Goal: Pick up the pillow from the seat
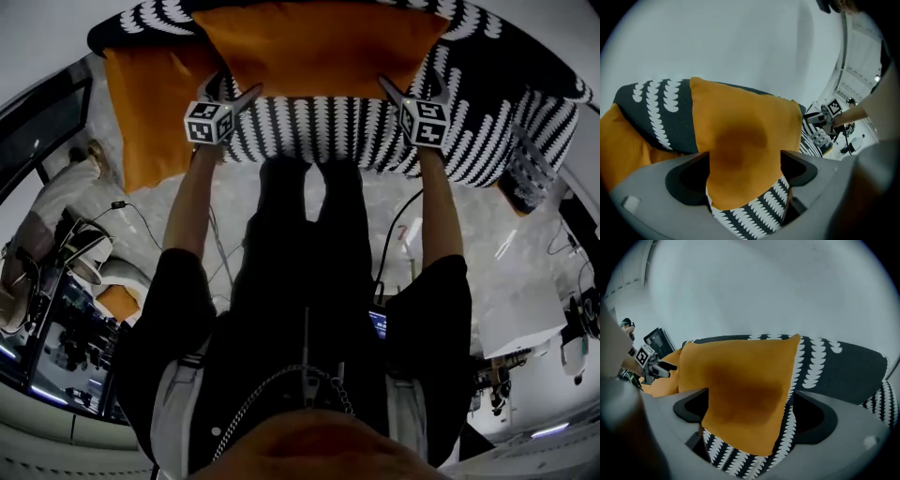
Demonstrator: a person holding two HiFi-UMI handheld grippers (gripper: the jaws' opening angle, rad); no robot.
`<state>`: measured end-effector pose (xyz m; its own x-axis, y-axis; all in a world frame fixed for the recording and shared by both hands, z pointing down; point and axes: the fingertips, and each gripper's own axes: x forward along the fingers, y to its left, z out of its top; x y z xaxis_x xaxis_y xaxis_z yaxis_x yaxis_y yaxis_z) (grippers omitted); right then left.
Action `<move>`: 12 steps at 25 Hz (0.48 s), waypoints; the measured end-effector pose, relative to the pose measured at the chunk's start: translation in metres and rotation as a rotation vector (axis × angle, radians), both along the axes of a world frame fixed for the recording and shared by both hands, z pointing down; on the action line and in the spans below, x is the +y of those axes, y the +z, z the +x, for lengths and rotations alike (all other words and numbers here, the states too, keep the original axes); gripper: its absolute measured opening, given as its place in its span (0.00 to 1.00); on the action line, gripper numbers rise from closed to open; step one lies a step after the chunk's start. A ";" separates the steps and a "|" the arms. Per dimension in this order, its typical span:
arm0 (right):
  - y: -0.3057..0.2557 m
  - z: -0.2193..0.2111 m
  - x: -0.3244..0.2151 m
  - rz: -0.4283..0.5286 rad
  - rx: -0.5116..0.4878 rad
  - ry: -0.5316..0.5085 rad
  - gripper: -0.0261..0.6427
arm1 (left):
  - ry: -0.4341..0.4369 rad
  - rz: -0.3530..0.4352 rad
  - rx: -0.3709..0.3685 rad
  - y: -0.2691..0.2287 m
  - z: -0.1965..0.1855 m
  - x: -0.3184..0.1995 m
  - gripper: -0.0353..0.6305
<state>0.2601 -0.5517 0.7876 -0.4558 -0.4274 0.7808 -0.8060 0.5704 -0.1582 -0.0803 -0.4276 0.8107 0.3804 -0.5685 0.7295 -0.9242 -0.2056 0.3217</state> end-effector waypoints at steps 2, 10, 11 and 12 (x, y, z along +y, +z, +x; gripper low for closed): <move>0.013 -0.003 -0.002 -0.026 -0.015 -0.029 0.91 | 0.014 -0.025 0.005 0.016 -0.001 -0.003 0.78; 0.067 0.009 -0.004 -0.129 -0.017 -0.038 0.93 | -0.031 -0.075 0.039 0.054 -0.005 -0.006 0.79; 0.070 0.009 -0.006 -0.132 -0.021 -0.041 0.93 | -0.032 -0.081 0.047 0.056 -0.004 -0.006 0.79; 0.073 0.008 -0.007 -0.136 -0.026 -0.046 0.93 | -0.033 -0.084 0.054 0.058 -0.003 -0.008 0.79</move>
